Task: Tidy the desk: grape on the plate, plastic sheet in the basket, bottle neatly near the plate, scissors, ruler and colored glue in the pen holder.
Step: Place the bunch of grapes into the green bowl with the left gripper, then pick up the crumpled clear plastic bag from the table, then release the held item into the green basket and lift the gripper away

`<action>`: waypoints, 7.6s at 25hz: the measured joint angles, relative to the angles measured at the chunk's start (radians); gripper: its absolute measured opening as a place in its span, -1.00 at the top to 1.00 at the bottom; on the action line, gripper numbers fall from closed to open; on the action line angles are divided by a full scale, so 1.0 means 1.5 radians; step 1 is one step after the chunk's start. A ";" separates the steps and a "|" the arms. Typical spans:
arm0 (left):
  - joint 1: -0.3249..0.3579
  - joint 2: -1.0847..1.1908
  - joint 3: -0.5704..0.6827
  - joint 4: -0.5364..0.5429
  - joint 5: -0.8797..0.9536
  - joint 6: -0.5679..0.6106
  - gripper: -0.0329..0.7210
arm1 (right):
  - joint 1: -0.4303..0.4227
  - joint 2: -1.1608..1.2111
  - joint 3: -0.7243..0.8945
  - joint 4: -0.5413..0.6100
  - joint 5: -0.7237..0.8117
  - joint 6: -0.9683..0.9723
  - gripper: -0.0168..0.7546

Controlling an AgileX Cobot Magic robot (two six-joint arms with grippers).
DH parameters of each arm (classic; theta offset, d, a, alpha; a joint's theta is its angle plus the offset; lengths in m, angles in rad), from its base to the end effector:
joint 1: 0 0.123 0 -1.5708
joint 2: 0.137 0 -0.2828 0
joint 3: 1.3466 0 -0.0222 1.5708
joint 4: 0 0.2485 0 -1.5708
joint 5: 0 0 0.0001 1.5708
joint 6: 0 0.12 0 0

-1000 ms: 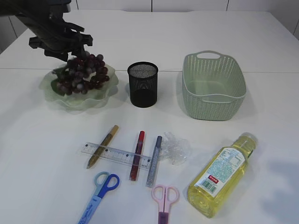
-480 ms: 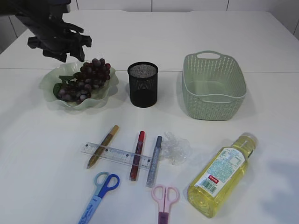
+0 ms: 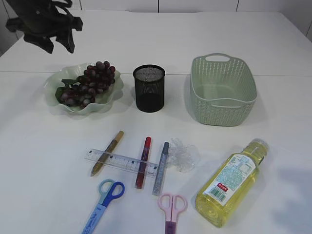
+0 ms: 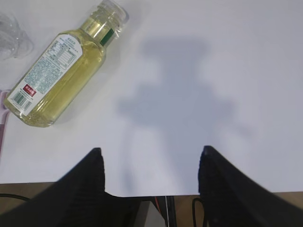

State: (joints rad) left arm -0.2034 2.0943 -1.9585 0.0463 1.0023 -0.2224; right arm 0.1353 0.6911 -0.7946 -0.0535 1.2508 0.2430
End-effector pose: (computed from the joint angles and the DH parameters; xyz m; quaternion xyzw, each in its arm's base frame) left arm 0.4733 -0.0928 0.2523 -0.0021 0.9662 -0.0327 0.2558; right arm 0.1069 0.0084 0.2956 0.0503 0.9659 0.0213 0.2530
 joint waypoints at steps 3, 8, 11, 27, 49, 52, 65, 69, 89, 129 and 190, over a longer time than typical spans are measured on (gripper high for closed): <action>0.000 -0.020 -0.045 -0.009 0.102 0.020 -0.16 | 0.000 0.018 -0.004 0.009 0.000 -0.007 -0.31; 0.000 -0.048 -0.076 -0.046 0.155 0.056 -0.16 | 0.000 0.076 -0.040 0.047 0.000 -0.045 -0.31; 0.000 -0.073 -0.076 -0.060 0.161 0.060 -0.16 | 0.000 0.117 -0.066 0.072 0.000 -0.051 -0.31; 0.000 -0.333 0.088 -0.061 0.171 0.062 -0.16 | 0.029 0.255 -0.127 0.293 -0.025 -0.134 -0.19; 0.000 -0.438 0.092 -0.059 0.176 0.063 -0.16 | 0.217 0.596 -0.331 0.155 -0.086 -0.181 -0.50; 0.000 -0.439 0.092 -0.060 0.176 0.063 -0.16 | 0.236 0.657 -0.373 0.119 -0.086 -0.166 -0.50; 0.000 -0.446 0.092 -0.060 0.176 0.063 -0.16 | 0.240 0.830 -0.476 0.098 -0.107 -0.166 -0.50; 0.000 -0.446 0.092 -0.053 0.176 0.063 -0.16 | 0.240 0.865 -0.477 0.097 -0.122 -0.172 -0.50; 0.000 -0.446 0.092 -0.031 0.176 0.063 -0.16 | 0.240 0.949 -0.530 0.062 -0.130 -0.180 -0.50; 0.000 -0.448 0.092 -0.017 0.176 0.063 -0.16 | 0.240 0.967 -0.530 0.078 -0.107 -0.180 -0.17; 0.000 -0.461 0.092 -0.017 0.176 0.063 -0.09 | 0.027 0.965 -0.880 0.036 -0.005 -0.056 0.77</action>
State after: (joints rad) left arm -0.2034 1.4021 -1.8204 0.0203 1.2667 -0.1274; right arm 0.1757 2.1383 -2.1138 0.0000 1.2437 0.1590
